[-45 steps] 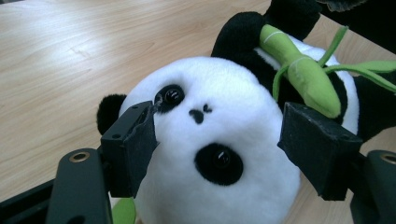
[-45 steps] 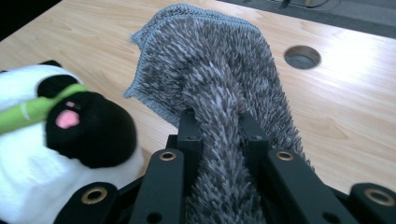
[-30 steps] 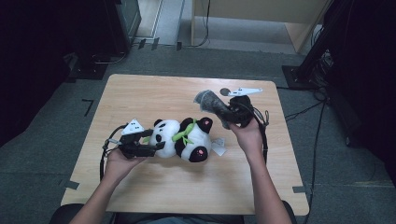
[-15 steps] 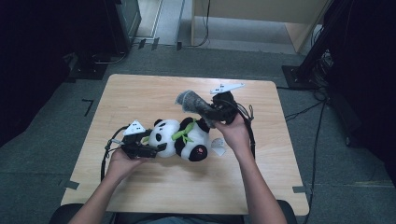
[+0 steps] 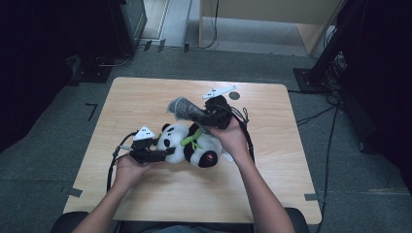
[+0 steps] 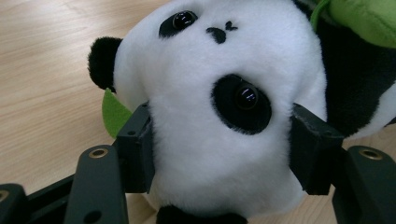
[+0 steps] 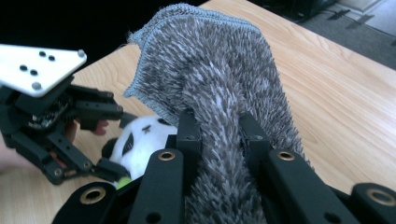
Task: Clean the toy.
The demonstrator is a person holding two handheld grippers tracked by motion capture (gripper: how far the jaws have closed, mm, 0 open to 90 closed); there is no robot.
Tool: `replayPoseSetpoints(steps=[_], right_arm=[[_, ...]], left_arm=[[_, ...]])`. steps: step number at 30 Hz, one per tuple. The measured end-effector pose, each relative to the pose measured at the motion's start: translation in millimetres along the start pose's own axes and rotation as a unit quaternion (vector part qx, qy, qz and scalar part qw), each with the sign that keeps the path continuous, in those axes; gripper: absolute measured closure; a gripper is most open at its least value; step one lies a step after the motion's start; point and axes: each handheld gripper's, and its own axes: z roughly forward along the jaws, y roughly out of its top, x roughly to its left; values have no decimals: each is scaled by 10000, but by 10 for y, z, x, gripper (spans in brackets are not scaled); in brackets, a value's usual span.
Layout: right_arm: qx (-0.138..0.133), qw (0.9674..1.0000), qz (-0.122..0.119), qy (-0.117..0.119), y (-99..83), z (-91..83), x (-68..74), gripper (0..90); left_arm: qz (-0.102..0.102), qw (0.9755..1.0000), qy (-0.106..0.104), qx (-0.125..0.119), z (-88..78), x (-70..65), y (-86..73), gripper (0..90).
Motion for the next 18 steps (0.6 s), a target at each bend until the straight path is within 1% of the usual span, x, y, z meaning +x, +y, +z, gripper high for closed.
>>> replayPoseSetpoints(steps=[2, 3, 6, 10, 12, 13, 14, 15, 16, 17, 18], right_arm=[[-30, 10000, -22, 47, 28, 56, 18, 759], [-20, 10000, -27, 75, 34, 88, 27, 759], [141, 9997, -108, 154, 42, 215, 73, 758], [255, 9989, -284, 266, 63, 394, 166, 756], [296, 9987, -289, 308, 70, 473, 193, 756], [369, 9982, -301, 377, 70, 533, 209, 758], [369, 9982, -301, 377, 70, 533, 209, 758], [503, 9968, -316, 526, 56, 636, 231, 757], [503, 9968, -316, 526, 56, 636, 231, 757], [662, 9958, -337, 528, 32, 730, 253, 754], [707, 9955, -345, 527, 18, 767, 257, 746]], left_arm=[[-74, 9998, 176, -96, -8, -66, -43, 356], [-99, 9997, 193, -131, -6, -78, -53, 351], [-124, 9997, 160, -167, -9, -81, -71, 335], [-135, 9997, 124, -162, -24, -82, -76, 320], [-136, 9997, 144, -154, -27, -95, -76, 317], [-136, 9997, 144, -154, -27, -95, -76, 317], [-121, 9997, 157, -150, -28, -100, -76, 317], [-95, 9997, 170, -137, -32, -107, -76, 318], [-95, 9997, 170, -137, -32, -107, -76, 318], [-132, 9996, 180, -145, -33, -112, -80, 318], [-132, 9996, 180, -145, -33, -112, -80, 318]])
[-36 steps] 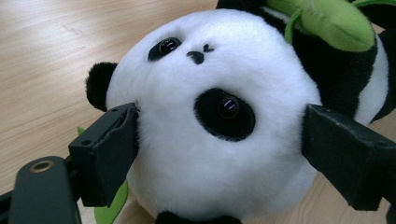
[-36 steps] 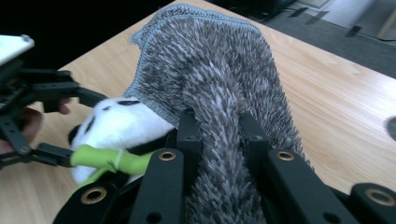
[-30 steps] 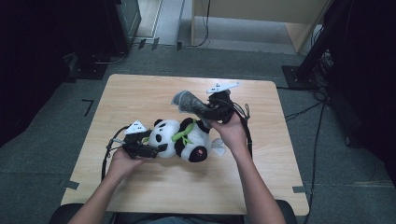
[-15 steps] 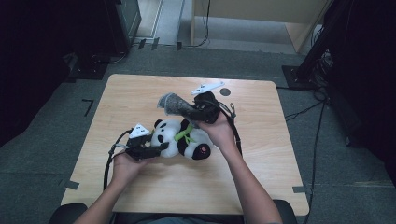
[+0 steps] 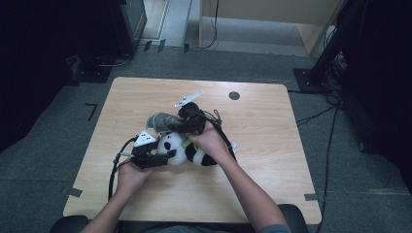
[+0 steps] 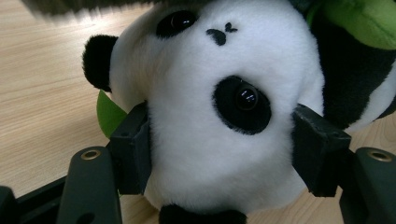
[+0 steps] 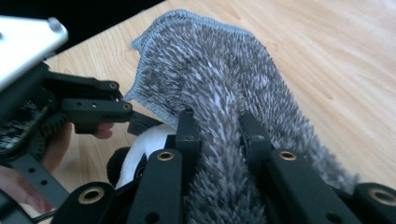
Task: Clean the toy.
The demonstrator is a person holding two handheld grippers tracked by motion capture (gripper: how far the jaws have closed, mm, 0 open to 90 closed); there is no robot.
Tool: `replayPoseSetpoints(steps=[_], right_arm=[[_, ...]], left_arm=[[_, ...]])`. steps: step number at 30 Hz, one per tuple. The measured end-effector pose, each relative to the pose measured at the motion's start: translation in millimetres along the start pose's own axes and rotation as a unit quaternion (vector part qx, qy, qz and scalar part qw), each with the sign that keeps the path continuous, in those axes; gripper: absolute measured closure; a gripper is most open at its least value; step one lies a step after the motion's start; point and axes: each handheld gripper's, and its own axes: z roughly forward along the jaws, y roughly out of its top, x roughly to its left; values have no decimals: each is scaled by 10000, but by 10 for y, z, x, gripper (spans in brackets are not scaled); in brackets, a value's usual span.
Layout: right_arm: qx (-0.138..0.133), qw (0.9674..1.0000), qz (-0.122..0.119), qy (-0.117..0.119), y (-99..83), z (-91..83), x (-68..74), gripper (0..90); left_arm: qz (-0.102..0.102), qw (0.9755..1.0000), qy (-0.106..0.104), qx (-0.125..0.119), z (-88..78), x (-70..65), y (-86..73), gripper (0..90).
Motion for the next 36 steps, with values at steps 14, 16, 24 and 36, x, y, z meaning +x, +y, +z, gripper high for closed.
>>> replayPoseSetpoints(steps=[14, 16, 24, 36], right_arm=[[-251, 9995, 174, 128, -65, 27, -33, 749], [-301, 9989, 284, 201, -63, 12, -46, 754], [-74, 10000, -22, 64, -75, 78, -49, 760], [206, 9988, 49, -443, -116, 74, -211, 761]], left_arm=[[-28, 10000, -9, 2, 3, 13, -5, 328], [-6, 10000, 9, 6, 1, 2, -5, 330], [-50, 10000, 10, -9, 7, 7, -5, 335], [-24, 10000, -14, 13, 11, 13, 1, 343]])
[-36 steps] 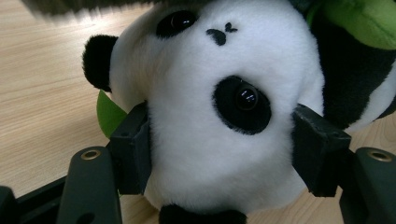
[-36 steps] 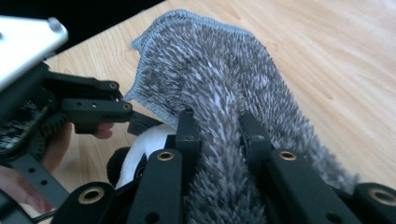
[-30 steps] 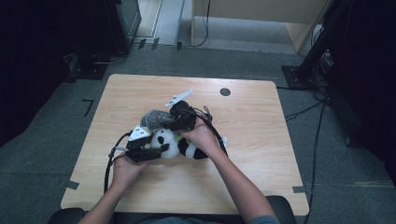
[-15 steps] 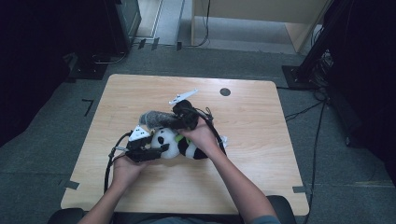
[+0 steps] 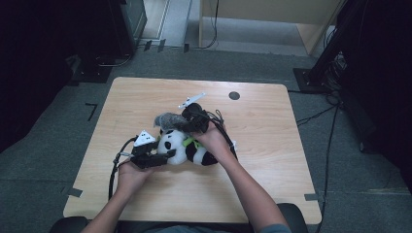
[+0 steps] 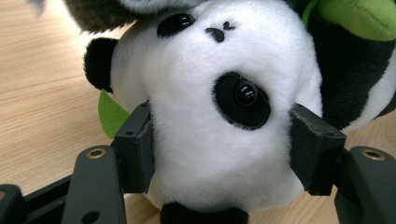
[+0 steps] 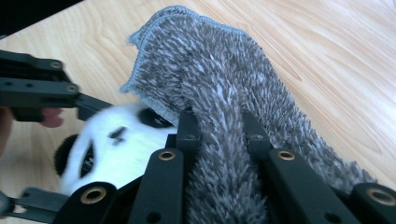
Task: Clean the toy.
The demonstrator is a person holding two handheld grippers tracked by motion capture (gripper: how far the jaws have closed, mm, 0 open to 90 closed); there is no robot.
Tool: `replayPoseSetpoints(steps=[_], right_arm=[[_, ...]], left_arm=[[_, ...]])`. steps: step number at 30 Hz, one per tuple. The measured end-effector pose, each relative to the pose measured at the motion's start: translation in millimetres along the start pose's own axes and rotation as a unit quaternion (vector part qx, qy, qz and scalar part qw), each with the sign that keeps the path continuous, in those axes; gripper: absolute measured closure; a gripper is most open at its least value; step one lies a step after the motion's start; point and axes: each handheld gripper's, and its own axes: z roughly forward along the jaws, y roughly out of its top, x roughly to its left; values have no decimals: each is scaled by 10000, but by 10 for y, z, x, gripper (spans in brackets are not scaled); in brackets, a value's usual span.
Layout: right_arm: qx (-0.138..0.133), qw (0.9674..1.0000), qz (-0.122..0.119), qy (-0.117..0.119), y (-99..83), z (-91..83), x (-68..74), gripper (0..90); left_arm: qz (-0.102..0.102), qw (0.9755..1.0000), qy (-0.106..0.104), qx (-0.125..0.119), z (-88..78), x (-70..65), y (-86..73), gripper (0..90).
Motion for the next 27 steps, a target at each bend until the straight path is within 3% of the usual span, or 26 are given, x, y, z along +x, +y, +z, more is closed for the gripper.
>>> replayPoseSetpoints(steps=[9, 12, 13, 18, 20, 27], right_arm=[[139, 9996, 11, -263, -29, -16, -122, 753], [126, 9994, 189, -279, -25, -40, -166, 739], [84, 9991, 362, -212, -23, -70, -195, 740], [-110, 9985, 455, -271, -11, -183, -203, 746], [-237, 9983, 429, -305, 4, -277, -188, 744], [-514, 9980, 358, -87, 87, -405, -67, 740]], left_arm=[[-6, 10000, -1, -1, 0, -1, 8, 348], [15, 10000, 3, -3, -1, -3, 6, 347], [31, 10000, 7, -11, 0, -3, 4, 346], [24, 10000, -2, -14, 0, 3, -4, 344], [16, 10000, -16, -17, -1, 10, -8, 342], [31, 10000, -23, -43, -4, 16, -17, 341]])
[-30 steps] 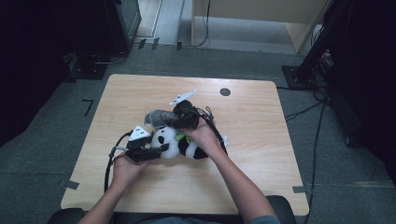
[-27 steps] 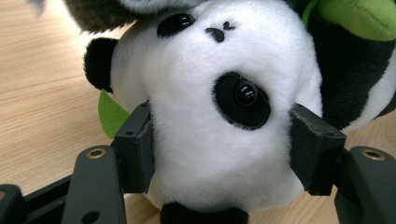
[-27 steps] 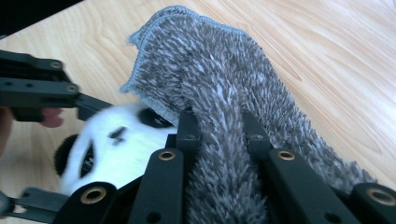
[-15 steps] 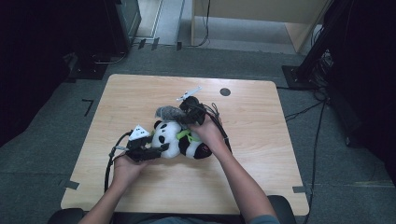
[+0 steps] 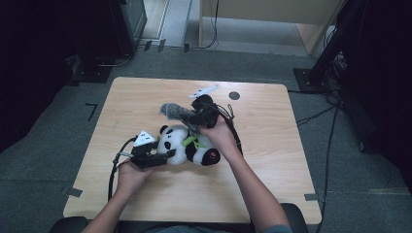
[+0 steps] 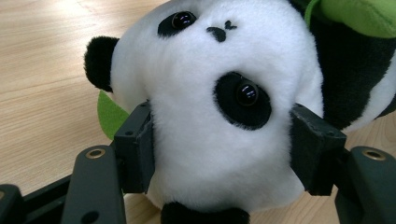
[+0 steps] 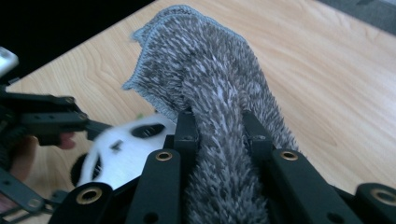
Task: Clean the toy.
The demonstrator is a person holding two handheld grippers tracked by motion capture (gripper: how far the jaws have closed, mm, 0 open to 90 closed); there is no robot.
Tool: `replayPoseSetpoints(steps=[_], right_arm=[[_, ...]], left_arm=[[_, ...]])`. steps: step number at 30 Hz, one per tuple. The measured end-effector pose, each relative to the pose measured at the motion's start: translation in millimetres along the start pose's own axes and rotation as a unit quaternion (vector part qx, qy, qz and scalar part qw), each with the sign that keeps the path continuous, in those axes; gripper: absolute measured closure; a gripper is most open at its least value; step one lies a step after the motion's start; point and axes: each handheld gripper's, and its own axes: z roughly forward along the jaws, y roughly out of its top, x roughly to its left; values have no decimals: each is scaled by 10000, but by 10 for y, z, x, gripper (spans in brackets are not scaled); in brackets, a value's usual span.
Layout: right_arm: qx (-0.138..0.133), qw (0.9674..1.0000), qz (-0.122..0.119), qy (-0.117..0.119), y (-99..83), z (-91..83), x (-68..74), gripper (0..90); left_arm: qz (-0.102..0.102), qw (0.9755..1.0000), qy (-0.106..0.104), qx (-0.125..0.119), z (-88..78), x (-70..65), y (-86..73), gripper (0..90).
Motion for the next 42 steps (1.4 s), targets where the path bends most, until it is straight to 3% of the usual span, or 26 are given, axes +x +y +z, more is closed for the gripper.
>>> replayPoseSetpoints(steps=[2, 10, 12, 13, 14, 18, 22, 23, 29, 34, 36, 42], right_arm=[[-182, 9996, -100, 209, 53, -35, 108, 741], [-207, 9959, -89, 877, 122, 95, 340, 746], [-159, 9923, 35, 1226, 110, 171, 345, 747], [-159, 9923, 35, 1226, 110, 171, 345, 747], [-10, 9868, 326, 1587, 78, 276, 290, 748], [418, 9913, 229, 1223, 3, 455, 207, 745], [444, 9918, 282, 1165, -15, 474, 135, 748], [461, 9950, 140, 871, -19, 458, 122, 749], [505, 9963, 138, 686, -34, 456, 80, 757], [542, 9978, 116, 369, -59, 467, -26, 756], [563, 9976, 153, 369, -64, 462, -40, 756], [612, 9981, -10, 113, -83, 445, -66, 757]], left_arm=[[23, 10000, -2, -48, 1, 0, -11, 341], [75, 9999, 53, -91, -4, -16, -27, 342], [82, 9999, 59, -98, -5, -18, -30, 342], [86, 9999, 66, -106, -6, -18, -33, 342], [90, 9999, 64, -107, -7, -20, -35, 342], [41, 9999, 74, -109, -8, -32, -46, 342], [26, 9999, 80, -107, -5, -33, -42, 343], [21, 9999, 85, -106, -3, -35, -40, 343], [11, 9999, 87, -70, -3, -33, -32, 344], [-28, 9999, 71, -70, -1, -21, -29, 345], [-21, 10000, 69, -65, -3, -22, -28, 345], [-22, 9999, 73, -66, -2, -25, -26, 345]])
